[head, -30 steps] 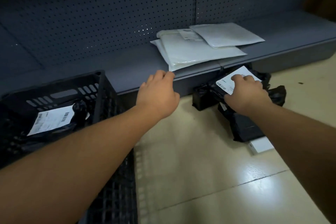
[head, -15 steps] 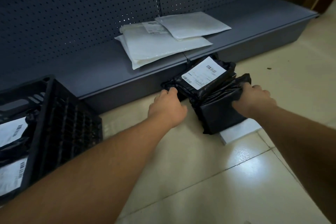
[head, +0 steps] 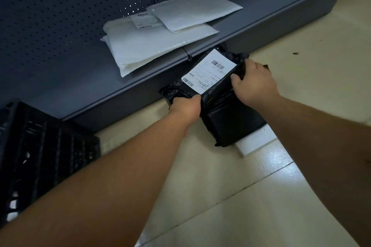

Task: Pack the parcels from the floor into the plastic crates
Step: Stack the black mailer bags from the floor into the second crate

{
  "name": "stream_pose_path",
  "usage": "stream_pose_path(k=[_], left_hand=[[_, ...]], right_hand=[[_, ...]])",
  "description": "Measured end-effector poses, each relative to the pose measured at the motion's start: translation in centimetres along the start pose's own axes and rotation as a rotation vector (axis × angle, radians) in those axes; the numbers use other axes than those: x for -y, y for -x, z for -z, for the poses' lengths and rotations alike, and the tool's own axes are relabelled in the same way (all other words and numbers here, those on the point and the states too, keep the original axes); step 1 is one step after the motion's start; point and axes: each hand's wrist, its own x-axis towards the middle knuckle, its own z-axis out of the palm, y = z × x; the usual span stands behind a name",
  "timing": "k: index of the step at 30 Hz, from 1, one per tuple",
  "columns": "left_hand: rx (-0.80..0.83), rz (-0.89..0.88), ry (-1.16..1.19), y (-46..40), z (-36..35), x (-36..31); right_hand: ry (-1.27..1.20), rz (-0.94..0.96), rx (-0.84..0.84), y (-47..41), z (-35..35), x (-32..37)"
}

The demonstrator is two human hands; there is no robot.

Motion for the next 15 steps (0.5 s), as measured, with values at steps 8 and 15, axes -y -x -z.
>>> stream_pose_path(k=[8,15], left_hand=[[0.040,0.045,0.236,-1.3,-1.5,-1.0],[-0.009,0.041,0.319,-1.7,-1.3,-1.1]], right_hand=[[-0.021,-0.033,0.065,-2.2,-1.2,1.1],[-0.047,-0.019,0.008,-1.8,-1.5,1.5]])
